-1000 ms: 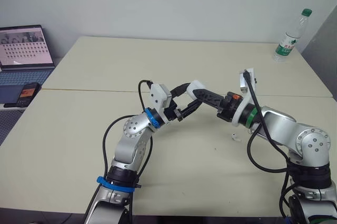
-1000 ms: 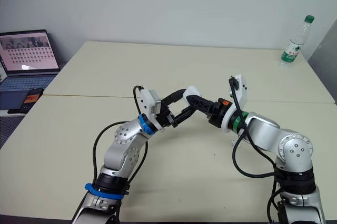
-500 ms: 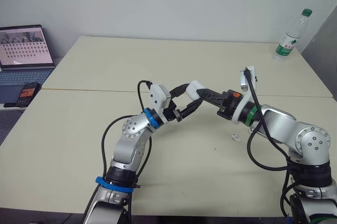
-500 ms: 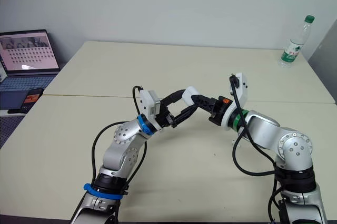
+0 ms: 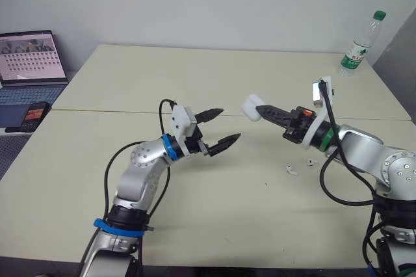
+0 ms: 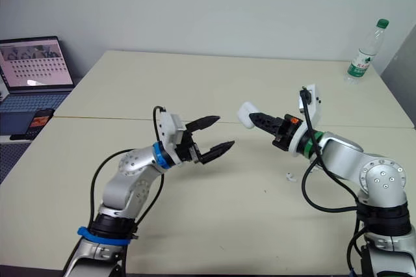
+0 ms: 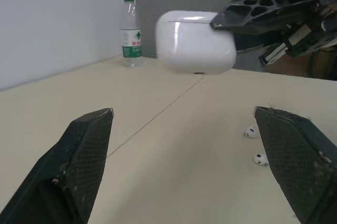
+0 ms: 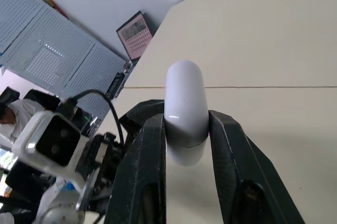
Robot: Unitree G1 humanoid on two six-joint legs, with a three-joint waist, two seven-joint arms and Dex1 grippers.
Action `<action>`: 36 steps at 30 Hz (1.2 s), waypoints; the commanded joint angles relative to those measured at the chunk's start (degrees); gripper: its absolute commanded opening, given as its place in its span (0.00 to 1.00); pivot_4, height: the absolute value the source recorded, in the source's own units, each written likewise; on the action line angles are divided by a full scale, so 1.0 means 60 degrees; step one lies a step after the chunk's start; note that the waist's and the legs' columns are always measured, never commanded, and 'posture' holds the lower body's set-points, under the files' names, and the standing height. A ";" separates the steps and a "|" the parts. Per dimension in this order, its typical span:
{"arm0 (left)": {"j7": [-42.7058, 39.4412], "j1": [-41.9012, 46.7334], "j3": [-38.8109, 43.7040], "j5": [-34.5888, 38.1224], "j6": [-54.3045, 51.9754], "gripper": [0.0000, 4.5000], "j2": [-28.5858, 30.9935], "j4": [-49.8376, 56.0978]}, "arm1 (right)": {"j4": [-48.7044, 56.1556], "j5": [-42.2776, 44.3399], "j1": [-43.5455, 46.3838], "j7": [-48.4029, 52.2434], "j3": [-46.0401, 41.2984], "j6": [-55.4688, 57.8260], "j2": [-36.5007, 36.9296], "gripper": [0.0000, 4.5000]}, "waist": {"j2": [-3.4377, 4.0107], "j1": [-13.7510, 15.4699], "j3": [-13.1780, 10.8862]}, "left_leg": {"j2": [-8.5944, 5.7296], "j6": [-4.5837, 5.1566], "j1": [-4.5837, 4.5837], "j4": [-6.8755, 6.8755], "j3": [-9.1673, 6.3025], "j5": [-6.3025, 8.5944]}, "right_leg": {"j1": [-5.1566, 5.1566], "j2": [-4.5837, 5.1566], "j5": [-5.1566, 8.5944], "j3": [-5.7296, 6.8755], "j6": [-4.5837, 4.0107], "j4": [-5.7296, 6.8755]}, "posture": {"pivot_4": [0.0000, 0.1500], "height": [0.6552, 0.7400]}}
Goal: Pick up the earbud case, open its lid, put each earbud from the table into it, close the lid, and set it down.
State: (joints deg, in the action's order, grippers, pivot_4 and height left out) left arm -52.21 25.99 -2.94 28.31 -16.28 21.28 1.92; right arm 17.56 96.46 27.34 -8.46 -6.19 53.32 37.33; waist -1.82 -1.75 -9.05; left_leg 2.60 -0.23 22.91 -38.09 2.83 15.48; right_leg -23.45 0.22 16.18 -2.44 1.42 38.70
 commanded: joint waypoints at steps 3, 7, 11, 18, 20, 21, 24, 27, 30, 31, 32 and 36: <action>-0.0956 0.0626 0.0524 0.2712 -0.3652 1.00 0.0788 0.0507 | 0.0418 -0.1512 -0.0105 0.3425 0.0013 0.0570 0.1001 0.17 | 0.0003 -0.0003 -0.0002 | 0.0002 0.0001 0.0006 0.0005 -0.0007 0.0001 | -0.0001 -0.0003 0.0004 0.0009 0.0006 -0.0016 | 1.00 0.95; -0.1842 0.0837 0.0225 0.3339 -0.5002 1.00 0.1286 0.0459 | 0.0569 -0.2127 -0.0005 0.4849 0.0245 0.0806 0.1215 0.17 | 0.0003 -0.0009 -0.0003 | 0.0004 0.0002 0.0007 0.0007 -0.0009 0.0001 | -0.0003 -0.0006 0.0004 0.0010 0.0004 -0.0019 | 1.00 0.95; -0.2566 0.1167 0.0037 0.3794 -0.5856 1.00 0.1471 0.0396 | 0.0773 -0.2588 0.0085 0.5814 0.0455 0.1021 0.1292 0.17 | 0.0001 0.0001 -0.0009 | 0.0004 0.0001 0.0006 0.0004 -0.0014 0.0001 | -0.0003 -0.0007 0.0004 0.0012 0.0002 -0.0015 | 1.00 0.95; -0.3392 0.1632 -0.0516 0.3395 -0.5831 1.00 0.1511 0.0091 | 0.1028 -0.3190 0.0181 0.6601 0.0671 0.1355 0.1338 0.17 | 0.0000 0.0006 -0.0013 | 0.0001 0.0001 0.0006 0.0003 -0.0014 0.0001 | -0.0003 -0.0007 0.0002 0.0010 -0.0003 -0.0015 | 1.00 0.95; -0.3510 0.1703 -0.0561 0.3362 -0.5835 1.00 0.1521 0.0027 | 0.1067 -0.3227 0.0191 0.6649 0.0642 0.1414 0.1308 0.17 | 0.0000 0.0006 -0.0014 | 0.0001 0.0002 0.0006 0.0004 -0.0015 0.0001 | -0.0003 -0.0006 0.0004 0.0010 -0.0006 -0.0015 | 1.00 0.95; -0.3589 0.1731 -0.0599 0.3328 -0.5826 1.00 0.1539 0.0001 | 0.1088 -0.3227 0.0199 0.6648 0.0624 0.1446 0.1290 0.17 | -0.0002 0.0006 -0.0020 | 0.0001 0.0001 0.0007 0.0003 -0.0015 0.0001 | -0.0003 -0.0006 0.0004 0.0010 -0.0006 -0.0015 | 1.00 0.95; -0.3752 0.1776 -0.0673 0.3224 -0.5810 1.00 0.1563 -0.0070 | 0.1136 -0.3200 0.0213 0.6609 0.0573 0.1503 0.1240 0.17 | -0.0002 0.0007 -0.0026 | 0.0000 0.0001 0.0007 0.0002 -0.0015 0.0001 | -0.0004 -0.0006 0.0004 0.0010 -0.0006 -0.0014 | 1.00 0.95; -0.3841 0.1836 -0.0669 0.3151 -0.5799 0.87 0.1533 -0.0175 | 0.1221 -0.3153 0.0201 0.6577 0.0542 0.1555 0.1204 0.17 | -0.0003 0.0007 -0.0028 | 0.0000 0.0001 0.0007 0.0002 -0.0015 0.0001 | -0.0004 -0.0005 0.0004 0.0010 -0.0006 -0.0014 | 1.00 0.95; -0.3950 0.1874 -0.0685 0.3091 -0.5803 0.66 0.1531 -0.0224 | 0.1258 -0.3140 0.0209 0.6552 0.0526 0.1590 0.1168 0.17 | -0.0003 0.0006 -0.0035 | 0.0001 0.0001 0.0007 0.0003 -0.0016 0.0001 | -0.0004 -0.0006 0.0004 0.0010 -0.0006 -0.0014 | 1.00 0.95; -0.3981 0.1882 -0.0698 0.3074 -0.5809 0.58 0.1531 -0.0233 | 0.1267 -0.3153 0.0220 0.6558 0.0533 0.1595 0.1159 0.17 | -0.0002 0.0007 -0.0038 | 0.0001 0.0001 0.0007 0.0002 -0.0016 0.0001 | -0.0004 -0.0005 0.0004 0.0010 -0.0006 -0.0014 | 1.00 0.95; -0.4007 0.1887 -0.0711 0.3058 -0.5824 0.52 0.1526 -0.0242 | 0.1273 -0.3167 0.0229 0.6563 0.0540 0.1597 0.1148 0.17 | -0.0002 0.0007 -0.0039 | 0.0001 0.0001 0.0007 0.0002 -0.0016 0.0001 | -0.0004 -0.0005 0.0004 0.0010 -0.0006 -0.0014 | 1.00 0.95; -0.4095 0.1836 -0.0822 0.2900 -0.5763 0.23 0.1499 -0.0225 | 0.1271 -0.3285 0.0286 0.6619 0.0585 0.1585 0.1090 0.17 | -0.0002 0.0007 -0.0040 | 0.0000 0.0001 0.0007 0.0002 -0.0016 0.0001 | -0.0004 -0.0005 0.0004 0.0011 -0.0006 -0.0015 | 1.00 0.95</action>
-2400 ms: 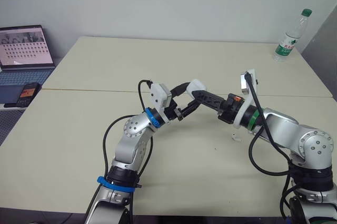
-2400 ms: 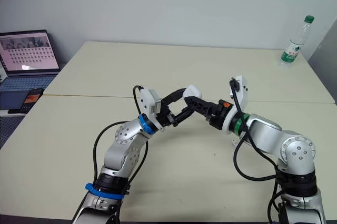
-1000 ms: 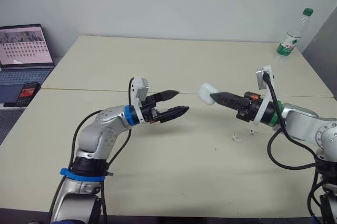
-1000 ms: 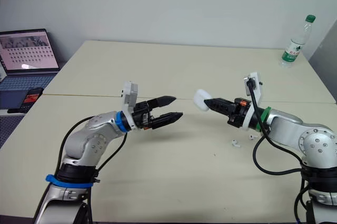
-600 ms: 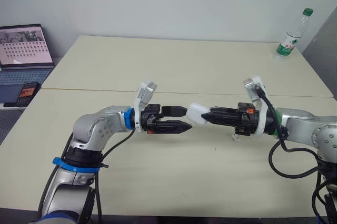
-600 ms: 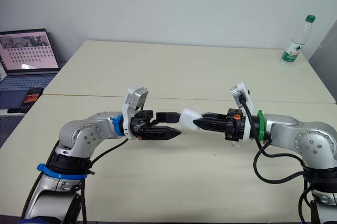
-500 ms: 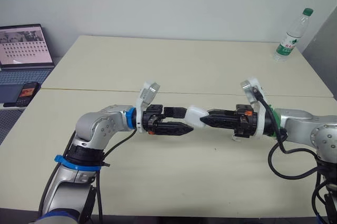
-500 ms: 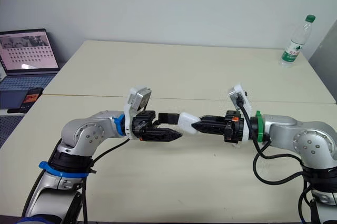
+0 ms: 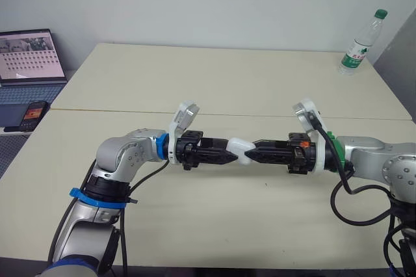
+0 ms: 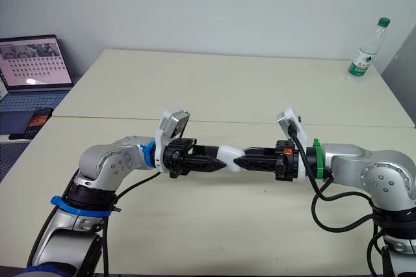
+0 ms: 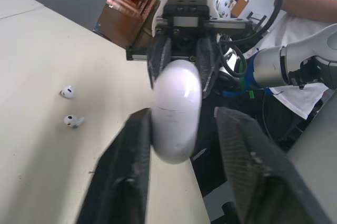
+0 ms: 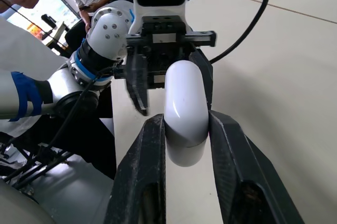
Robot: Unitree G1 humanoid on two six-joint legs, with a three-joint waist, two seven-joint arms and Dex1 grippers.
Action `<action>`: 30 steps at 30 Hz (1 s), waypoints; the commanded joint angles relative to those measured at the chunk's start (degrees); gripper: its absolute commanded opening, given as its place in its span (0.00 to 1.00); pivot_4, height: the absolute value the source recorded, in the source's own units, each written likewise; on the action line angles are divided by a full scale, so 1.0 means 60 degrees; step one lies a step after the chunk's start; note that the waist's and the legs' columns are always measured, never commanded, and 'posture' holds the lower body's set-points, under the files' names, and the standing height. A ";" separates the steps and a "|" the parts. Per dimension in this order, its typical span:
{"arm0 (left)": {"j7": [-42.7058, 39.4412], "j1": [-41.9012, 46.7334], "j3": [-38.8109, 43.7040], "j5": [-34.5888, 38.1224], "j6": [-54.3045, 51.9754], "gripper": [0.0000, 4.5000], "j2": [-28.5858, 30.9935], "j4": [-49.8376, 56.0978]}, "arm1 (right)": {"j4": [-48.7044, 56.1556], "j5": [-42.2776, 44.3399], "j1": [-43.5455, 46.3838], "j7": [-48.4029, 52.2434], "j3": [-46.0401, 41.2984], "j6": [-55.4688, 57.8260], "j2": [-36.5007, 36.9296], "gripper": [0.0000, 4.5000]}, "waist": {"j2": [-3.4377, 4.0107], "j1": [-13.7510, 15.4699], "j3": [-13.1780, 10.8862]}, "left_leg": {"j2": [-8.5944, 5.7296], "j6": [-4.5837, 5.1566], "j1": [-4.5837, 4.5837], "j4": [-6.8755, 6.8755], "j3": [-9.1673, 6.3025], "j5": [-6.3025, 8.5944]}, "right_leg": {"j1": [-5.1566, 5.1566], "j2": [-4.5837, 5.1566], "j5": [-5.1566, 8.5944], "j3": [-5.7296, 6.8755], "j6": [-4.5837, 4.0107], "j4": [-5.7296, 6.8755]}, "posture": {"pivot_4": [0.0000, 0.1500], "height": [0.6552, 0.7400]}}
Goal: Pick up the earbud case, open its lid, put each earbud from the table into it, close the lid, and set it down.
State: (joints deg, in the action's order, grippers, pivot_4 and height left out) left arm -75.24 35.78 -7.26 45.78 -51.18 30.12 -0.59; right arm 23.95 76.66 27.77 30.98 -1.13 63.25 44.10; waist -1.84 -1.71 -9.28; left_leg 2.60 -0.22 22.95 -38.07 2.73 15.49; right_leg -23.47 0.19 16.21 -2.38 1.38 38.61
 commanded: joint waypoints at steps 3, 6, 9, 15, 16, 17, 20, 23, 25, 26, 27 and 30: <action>-0.0240 0.0200 -0.0071 -0.0052 0.0050 0.17 -0.0023 0.0176 | 0.0232 -0.0054 0.0227 0.0146 -0.0223 -0.0072 -0.0059 0.17 | 0.0001 0.0000 -0.0002 | 0.0000 0.0000 0.0000 0.0000 0.0000 0.0000 | 0.0000 0.0001 0.0000 0.0000 0.0000 0.0000 | 1.00 0.95; -0.0215 0.0184 -0.0049 -0.0099 0.0085 0.17 -0.0052 0.0153 | 0.0291 -0.0281 0.0221 0.0246 -0.0169 -0.0122 -0.0041 0.17 | 0.0001 0.0001 -0.0002 | 0.0000 0.0000 -0.0001 0.0000 0.0000 0.0000 | 0.0000 0.0000 0.0000 0.0001 0.0000 0.0001 | 1.00 0.95; -0.0181 0.0121 -0.0038 -0.0190 0.0179 0.17 -0.0075 0.0129 | 0.0349 -0.0605 0.0191 0.0375 -0.0163 -0.0219 -0.0021 0.17 | 0.0001 0.0001 -0.0002 | 0.0000 0.0000 0.0000 0.0000 0.0000 0.0000 | 0.0000 0.0000 0.0000 0.0000 -0.0001 0.0001 | 1.00 0.95; -0.0139 0.0091 0.0003 -0.0369 0.0335 0.17 -0.0156 0.0037 | 0.0335 -0.0855 0.0219 0.0379 -0.0257 -0.0158 -0.0050 0.66 | 0.0001 0.0001 -0.0002 | 0.0000 0.0000 -0.0001 -0.0001 -0.0001 0.0000 | 0.0000 0.0001 0.0000 0.0000 -0.0001 0.0003 | 1.00 0.95; -0.0131 0.0092 0.0006 -0.0403 0.0369 0.17 -0.0171 0.0013 | 0.0298 -0.0850 0.0259 0.0305 -0.0283 -0.0133 -0.0087 0.73 | 0.0001 0.0001 -0.0002 | 0.0000 0.0000 0.0000 -0.0001 -0.0001 0.0000 | 0.0000 0.0001 0.0000 0.0000 -0.0001 0.0003 | 1.00 0.95; -0.0129 0.0093 0.0006 -0.0428 0.0393 0.17 -0.0185 -0.0006 | 0.0274 -0.0853 0.0294 0.0268 -0.0294 -0.0113 -0.0111 0.82 | 0.0001 -0.0001 -0.0002 | 0.0000 0.0000 -0.0001 -0.0001 0.0000 0.0000 | 0.0000 0.0001 -0.0001 0.0000 -0.0001 0.0003 | 1.00 0.95; -0.0131 0.0103 0.0015 -0.0483 0.0438 0.17 -0.0233 -0.0040 | 0.0265 -0.0893 0.0351 0.0230 -0.0269 -0.0059 -0.0127 1.00 | 0.0001 0.0000 -0.0002 | 0.0000 0.0000 -0.0001 -0.0001 -0.0001 0.0000 | 0.0000 0.0001 -0.0001 0.0001 -0.0001 0.0004 | 1.00 0.95; -0.0153 0.0083 0.0017 -0.0522 0.0464 0.17 -0.0254 -0.0024 | 0.0212 -0.1004 0.0428 0.0025 -0.0208 0.0000 -0.0187 1.00 | 0.0001 -0.0001 -0.0002 | 0.0000 0.0000 0.0000 -0.0001 -0.0001 0.0000 | 0.0000 0.0000 -0.0001 -0.0001 -0.0001 0.0003 | 1.00 0.95; -0.0164 0.0060 0.0007 -0.0543 0.0488 0.17 -0.0255 -0.0003 | 0.0138 -0.1073 0.0490 -0.0154 -0.0199 0.0052 -0.0240 1.00 | 0.0002 -0.0001 -0.0002 | 0.0000 0.0000 0.0000 -0.0001 0.0000 0.0000 | 0.0000 0.0001 -0.0001 -0.0002 -0.0001 0.0004 | 1.00 0.95; -0.0167 0.0055 0.0002 -0.0552 0.0496 0.17 -0.0259 0.0002 | 0.0094 -0.1134 0.0518 -0.0244 -0.0190 0.0082 -0.0256 1.00 | 0.0002 -0.0001 -0.0002 | 0.0000 0.0000 -0.0001 -0.0001 0.0000 0.0000 | -0.0001 0.0001 -0.0001 -0.0001 -0.0002 0.0005 | 1.00 0.95; -0.0172 0.0050 -0.0001 -0.0556 0.0499 0.17 -0.0260 0.0010 | 0.0079 -0.1220 0.0543 -0.0305 -0.0173 0.0106 -0.0255 1.00 | 0.0002 0.0000 -0.0002 | 0.0000 0.0000 -0.0001 -0.0002 0.0000 0.0000 | -0.0001 0.0001 -0.0001 -0.0001 -0.0002 0.0007 | 1.00 0.95; -0.0192 0.0051 -0.0024 -0.0603 0.0529 0.17 -0.0259 0.0012 | 0.0036 -0.1436 0.0667 -0.0542 -0.0144 0.0226 -0.0286 1.00 | 0.0002 0.0002 -0.0002 | -0.0001 0.0000 -0.0001 -0.0003 -0.0001 0.0000 | -0.0001 0.0002 -0.0001 -0.0001 -0.0002 0.0007 | 1.00 0.95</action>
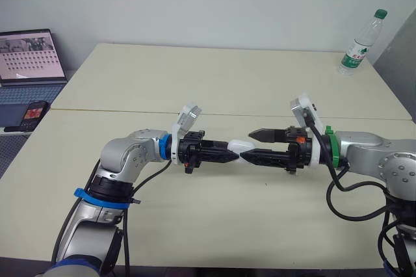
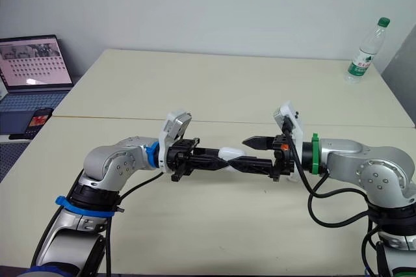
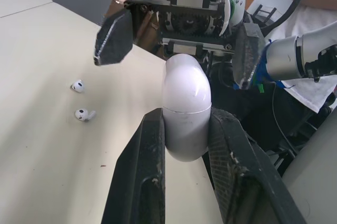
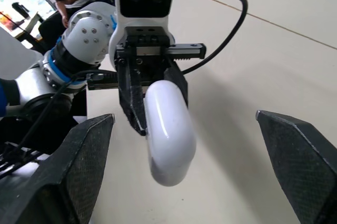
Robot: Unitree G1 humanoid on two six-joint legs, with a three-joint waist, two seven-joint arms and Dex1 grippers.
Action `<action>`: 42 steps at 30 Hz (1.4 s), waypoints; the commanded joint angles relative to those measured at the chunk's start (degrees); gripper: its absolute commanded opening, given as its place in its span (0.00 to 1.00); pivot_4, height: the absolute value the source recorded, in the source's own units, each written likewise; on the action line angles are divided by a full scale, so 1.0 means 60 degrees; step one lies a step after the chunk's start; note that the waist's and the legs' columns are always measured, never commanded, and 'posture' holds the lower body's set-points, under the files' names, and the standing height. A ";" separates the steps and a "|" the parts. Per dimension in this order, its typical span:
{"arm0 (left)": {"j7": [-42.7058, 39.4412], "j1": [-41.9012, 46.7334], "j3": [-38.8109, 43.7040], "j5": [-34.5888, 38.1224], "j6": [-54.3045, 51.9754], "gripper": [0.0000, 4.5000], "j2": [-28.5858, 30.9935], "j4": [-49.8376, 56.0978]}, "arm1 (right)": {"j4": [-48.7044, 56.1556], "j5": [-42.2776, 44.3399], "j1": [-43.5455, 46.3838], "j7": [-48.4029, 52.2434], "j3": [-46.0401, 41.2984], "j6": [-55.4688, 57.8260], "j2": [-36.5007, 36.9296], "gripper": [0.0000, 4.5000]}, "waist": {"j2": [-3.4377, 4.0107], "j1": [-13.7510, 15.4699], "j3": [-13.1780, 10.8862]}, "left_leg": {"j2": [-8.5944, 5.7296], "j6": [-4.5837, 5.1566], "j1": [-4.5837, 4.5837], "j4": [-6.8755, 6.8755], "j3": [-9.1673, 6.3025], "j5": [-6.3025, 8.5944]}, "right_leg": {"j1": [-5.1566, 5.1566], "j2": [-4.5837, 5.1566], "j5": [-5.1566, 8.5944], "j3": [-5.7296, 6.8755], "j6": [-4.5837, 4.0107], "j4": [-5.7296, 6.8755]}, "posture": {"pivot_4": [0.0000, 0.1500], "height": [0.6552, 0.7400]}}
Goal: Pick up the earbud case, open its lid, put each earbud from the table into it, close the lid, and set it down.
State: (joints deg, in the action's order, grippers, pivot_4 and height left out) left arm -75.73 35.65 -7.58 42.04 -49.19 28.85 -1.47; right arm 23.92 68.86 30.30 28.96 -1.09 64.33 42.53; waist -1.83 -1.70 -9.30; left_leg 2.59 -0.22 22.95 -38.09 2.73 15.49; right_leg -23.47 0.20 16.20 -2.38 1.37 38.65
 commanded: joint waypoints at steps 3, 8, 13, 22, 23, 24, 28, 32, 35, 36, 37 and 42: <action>-0.0131 0.0061 0.0001 -0.0059 0.0256 0.17 -0.0041 0.0163 | 0.0040 -0.0421 0.0414 -0.0336 -0.0079 0.0162 0.0003 1.00 | 0.0001 -0.0002 -0.0001 | 0.0000 0.0000 0.0000 0.0000 0.0003 0.0000 | -0.0003 0.0000 0.0000 -0.0002 0.0000 0.0000 | 1.00 0.95; -0.0164 0.0010 -0.0069 -0.0285 0.0517 0.17 -0.0081 0.0084 | 0.0055 -0.0761 0.0542 -0.0406 -0.0074 0.0321 0.0048 1.00 | 0.0001 0.0000 -0.0001 | 0.0000 0.0000 0.0001 0.0000 0.0002 0.0000 | -0.0003 0.0000 0.0000 -0.0001 0.0000 0.0001 | 1.00 0.95; -0.0180 0.0032 -0.0094 -0.0325 0.0550 0.17 -0.0123 0.0065 | -0.0293 -0.1285 0.0735 -0.0584 -0.0363 0.0148 -0.0032 1.00 | 0.0001 0.0000 -0.0001 | -0.0001 0.0000 0.0001 0.0000 0.0005 0.0000 | -0.0004 0.0002 0.0000 -0.0003 0.0000 0.0002 | 1.00 0.95; -0.0120 0.0053 -0.0083 -0.0369 0.0554 0.17 -0.0159 0.0033 | 0.0559 -0.0692 0.0640 0.0001 -0.0305 0.0573 0.0055 1.00 | 0.0003 0.0001 -0.0002 | 0.0001 0.0000 0.0002 0.0001 0.0003 0.0000 | -0.0007 0.0000 0.0001 -0.0002 -0.0002 0.0008 | 1.00 0.95; -0.0114 0.0063 -0.0079 -0.0371 0.0556 0.17 -0.0165 0.0023 | 0.0584 -0.0787 0.0625 0.0031 -0.0210 0.0592 0.0066 1.00 | 0.0003 0.0001 -0.0002 | 0.0001 0.0000 0.0002 0.0000 0.0003 0.0000 | -0.0007 0.0001 0.0001 -0.0002 -0.0002 0.0009 | 1.00 0.95; -0.0111 0.0066 -0.0078 -0.0377 0.0561 0.17 -0.0167 0.0020 | 0.0602 -0.0965 0.0602 0.0085 -0.0069 0.0586 0.0110 1.00 | 0.0003 0.0001 -0.0002 | 0.0001 0.0000 0.0002 -0.0001 0.0002 0.0000 | -0.0006 0.0001 0.0001 -0.0002 -0.0002 0.0009 | 1.00 0.95; -0.0119 0.0063 -0.0075 -0.0399 0.0572 0.17 -0.0166 0.0037 | 0.0511 -0.1535 0.0507 0.0222 0.0283 0.0512 0.0220 1.00 | 0.0003 0.0002 -0.0002 | -0.0003 0.0000 0.0001 -0.0007 0.0003 0.0000 | -0.0007 0.0004 0.0001 -0.0001 -0.0002 0.0018 | 1.00 0.95; -0.0141 0.0052 -0.0072 -0.0407 0.0568 0.17 -0.0133 0.0074 | 0.0315 -0.1950 0.0517 0.0238 0.0309 0.0490 0.0222 1.00 | 0.0003 -0.0001 -0.0002 | -0.0001 0.0000 0.0000 -0.0007 0.0002 0.0000 | -0.0009 0.0002 0.0001 -0.0002 -0.0003 0.0021 | 1.00 0.95; -0.0162 0.0044 -0.0080 -0.0436 0.0580 0.17 -0.0116 0.0085 | 0.0242 -0.2015 0.0548 0.0224 0.0169 0.0478 0.0159 1.00 | 0.0003 -0.0001 -0.0002 | -0.0002 0.0000 0.0001 -0.0007 0.0002 0.0000 | -0.0009 0.0002 0.0001 -0.0002 -0.0003 0.0021 | 1.00 0.95; -0.0173 0.0041 -0.0080 -0.0451 0.0579 0.17 -0.0113 0.0089 | 0.0153 -0.2009 0.0600 0.0124 0.0048 0.0475 0.0078 1.00 | 0.0003 -0.0001 -0.0002 | -0.0002 0.0000 0.0001 -0.0007 0.0003 0.0000 | -0.0009 0.0002 0.0001 -0.0002 -0.0003 0.0021 | 1.00 0.95; -0.0191 0.0037 -0.0084 -0.0473 0.0582 0.17 -0.0106 0.0091 | 0.0043 -0.1993 0.0684 0.0036 -0.0086 0.0475 0.0013 1.00 | 0.0003 -0.0002 -0.0002 | -0.0002 0.0000 0.0001 -0.0007 0.0003 0.0000 | -0.0009 0.0002 0.0001 -0.0002 -0.0003 0.0021 | 1.00 0.95; -0.0256 -0.0023 -0.0151 -0.0623 0.0694 0.17 -0.0081 0.0093 | -0.0168 -0.1876 0.0927 -0.0128 -0.0593 0.0596 -0.0047 1.00 | 0.0003 0.0004 -0.0003 | -0.0003 0.0000 0.0000 -0.0009 0.0003 0.0000 | -0.0009 0.0002 0.0001 -0.0002 -0.0003 0.0026 | 1.00 0.95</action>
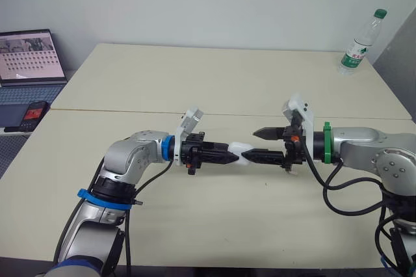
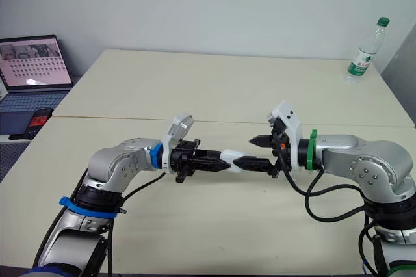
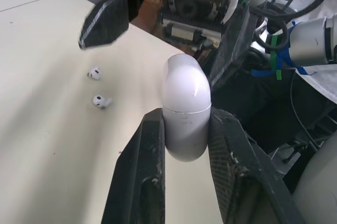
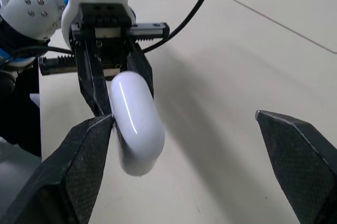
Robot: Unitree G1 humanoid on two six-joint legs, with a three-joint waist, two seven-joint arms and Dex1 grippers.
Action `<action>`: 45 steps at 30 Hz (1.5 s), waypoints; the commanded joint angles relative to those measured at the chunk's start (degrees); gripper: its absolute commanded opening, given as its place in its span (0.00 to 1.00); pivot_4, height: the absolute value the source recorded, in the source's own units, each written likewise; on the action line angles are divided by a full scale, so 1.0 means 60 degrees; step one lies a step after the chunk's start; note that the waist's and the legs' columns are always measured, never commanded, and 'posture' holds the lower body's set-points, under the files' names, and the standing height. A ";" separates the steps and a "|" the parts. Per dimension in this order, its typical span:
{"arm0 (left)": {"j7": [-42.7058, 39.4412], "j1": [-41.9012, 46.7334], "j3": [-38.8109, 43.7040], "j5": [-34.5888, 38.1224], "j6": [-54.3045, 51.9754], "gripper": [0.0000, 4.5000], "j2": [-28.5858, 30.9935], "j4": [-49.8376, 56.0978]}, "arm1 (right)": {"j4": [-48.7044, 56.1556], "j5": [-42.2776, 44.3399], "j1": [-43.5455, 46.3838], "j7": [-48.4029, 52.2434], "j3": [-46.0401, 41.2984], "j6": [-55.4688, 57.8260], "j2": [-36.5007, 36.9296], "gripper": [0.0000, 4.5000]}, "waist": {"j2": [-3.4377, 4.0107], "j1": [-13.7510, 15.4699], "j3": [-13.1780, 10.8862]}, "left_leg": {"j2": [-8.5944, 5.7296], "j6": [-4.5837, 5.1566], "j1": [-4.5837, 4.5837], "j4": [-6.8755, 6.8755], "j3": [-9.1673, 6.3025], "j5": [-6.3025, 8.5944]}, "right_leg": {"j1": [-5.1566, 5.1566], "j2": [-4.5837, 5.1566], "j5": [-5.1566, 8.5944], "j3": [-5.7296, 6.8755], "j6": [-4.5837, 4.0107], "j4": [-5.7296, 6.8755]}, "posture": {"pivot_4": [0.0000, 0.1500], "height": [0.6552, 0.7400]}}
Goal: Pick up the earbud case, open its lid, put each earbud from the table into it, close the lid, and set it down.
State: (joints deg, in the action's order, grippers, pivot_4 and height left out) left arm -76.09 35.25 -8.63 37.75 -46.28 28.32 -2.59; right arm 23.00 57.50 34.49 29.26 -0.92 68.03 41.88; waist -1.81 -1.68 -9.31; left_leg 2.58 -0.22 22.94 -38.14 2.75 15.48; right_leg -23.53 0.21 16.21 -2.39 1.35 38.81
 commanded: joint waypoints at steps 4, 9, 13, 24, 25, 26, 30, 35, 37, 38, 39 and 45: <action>-0.0186 -0.0038 -0.0040 -0.0095 0.0446 0.17 0.0030 0.0273 | -0.0039 0.0022 0.0318 -0.0249 -0.0896 0.0100 0.0180 1.00 | 0.0000 -0.0001 0.0000 | -0.0001 0.0000 0.0001 0.0002 0.0002 0.0000 | 0.0000 0.0001 0.0000 -0.0002 0.0000 -0.0004 | 1.00 0.95; 0.0205 -0.0277 0.0119 -0.0554 0.1299 0.17 -0.0062 0.0266 | 0.0319 -0.0617 -0.0080 0.0033 -0.0596 0.0183 0.1133 1.00 | 0.0003 0.0003 -0.0002 | -0.0001 0.0000 0.0002 0.0002 0.0003 0.0000 | -0.0001 0.0003 0.0001 -0.0003 -0.0001 -0.0003 | 1.00 0.95; 0.0815 -0.0569 0.0285 -0.1119 0.2371 0.17 -0.0167 0.0280 | 0.0788 -0.1583 -0.0935 0.0376 0.0225 0.0044 0.2258 1.00 | 0.0001 0.0020 -0.0002 | -0.0003 0.0000 0.0003 0.0004 0.0003 0.0000 | 0.0002 0.0011 0.0001 -0.0002 -0.0001 -0.0017 | 1.00 0.95; 0.2175 -0.1642 0.0261 -0.2198 0.3934 0.17 -0.0190 0.1030 | 0.0974 -0.3227 -0.0939 -0.0074 0.2578 0.1729 0.2681 1.00 | 0.0005 -0.0019 -0.0004 | 0.0006 0.0000 -0.0010 0.0000 0.0011 0.0000 | -0.0003 0.0040 0.0001 -0.0013 -0.0002 0.0008 | 1.00 0.95; 0.2258 -0.1691 0.0265 -0.2209 0.3963 0.17 -0.0207 0.1069 | 0.0898 -0.3394 -0.0819 -0.0158 0.2722 0.1836 0.2579 1.00 | 0.0005 -0.0022 -0.0004 | 0.0006 -0.0001 -0.0010 0.0000 0.0009 0.0000 | -0.0003 0.0039 0.0000 -0.0011 -0.0002 0.0009 | 1.00 0.95; 0.2321 -0.1745 0.0266 -0.2206 0.3968 0.17 -0.0214 0.1124 | 0.0779 -0.3568 -0.0695 -0.0239 0.2839 0.1898 0.2444 1.00 | 0.0007 -0.0010 -0.0006 | 0.0005 0.0000 -0.0010 -0.0001 0.0011 0.0000 | -0.0004 0.0039 0.0000 -0.0012 -0.0002 0.0010 | 1.00 0.95; 0.2576 -0.1937 0.0302 -0.2214 0.3991 0.17 -0.0188 0.1333 | 0.0546 -0.3847 -0.0463 -0.0444 0.2864 0.2239 0.1889 1.00 | 0.0006 0.0002 -0.0005 | -0.0001 -0.0001 -0.0006 -0.0002 0.0009 0.0000 | -0.0003 0.0038 0.0000 -0.0008 -0.0001 0.0010 | 1.00 0.95; 0.2781 -0.2088 0.0348 -0.2188 0.4015 0.17 -0.0163 0.1453 | 0.0451 -0.4080 -0.0577 -0.0603 0.2604 0.2574 0.1410 0.92 | 0.0006 0.0003 -0.0005 | -0.0004 -0.0001 0.0001 -0.0001 0.0009 0.0000 | -0.0004 0.0039 0.0001 -0.0005 -0.0001 0.0004 | 1.00 0.95; 0.2805 -0.2115 0.0345 -0.2171 0.4022 0.17 -0.0152 0.1462 | 0.0466 -0.4113 -0.0621 -0.0590 0.2531 0.2641 0.1318 0.80 | 0.0006 0.0002 -0.0005 | -0.0004 -0.0001 0.0000 -0.0001 0.0008 0.0000 | -0.0004 0.0039 0.0001 -0.0005 -0.0001 0.0005 | 1.00 0.95; 0.2815 -0.2122 0.0348 -0.2168 0.4026 0.17 -0.0153 0.1450 | 0.0456 -0.4148 -0.0646 -0.0585 0.2486 0.2644 0.1253 0.72 | 0.0006 0.0002 -0.0005 | -0.0004 -0.0001 0.0000 -0.0001 0.0008 0.0000 | -0.0004 0.0039 0.0001 -0.0005 -0.0001 0.0005 | 1.00 0.95; 0.2820 -0.2128 0.0351 -0.2167 0.4026 0.17 -0.0155 0.1438 | 0.0437 -0.4187 -0.0678 -0.0594 0.2419 0.2640 0.1167 0.64 | 0.0006 0.0003 -0.0005 | -0.0004 -0.0001 -0.0002 -0.0001 0.0008 0.0000 | -0.0004 0.0038 0.0001 -0.0004 -0.0001 0.0007 | 1.00 0.95; 0.2797 -0.2125 0.0355 -0.2171 0.4037 0.17 -0.0156 0.1380 | 0.0402 -0.4342 -0.0761 -0.0614 0.2260 0.2639 0.0945 0.14 | 0.0006 0.0001 -0.0005 | -0.0003 -0.0001 -0.0003 -0.0001 0.0007 0.0000 | -0.0004 0.0011 0.0000 -0.0004 -0.0001 0.0009 | 1.00 0.95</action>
State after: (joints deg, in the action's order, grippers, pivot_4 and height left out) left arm -59.33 22.43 -7.50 24.31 -23.26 27.26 4.01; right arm 24.83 32.02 29.96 25.79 14.46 83.73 47.50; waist -1.77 -1.68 -9.34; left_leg 2.56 -0.22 22.93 -38.15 2.79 15.48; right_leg -23.55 0.28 16.21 -2.43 1.35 38.87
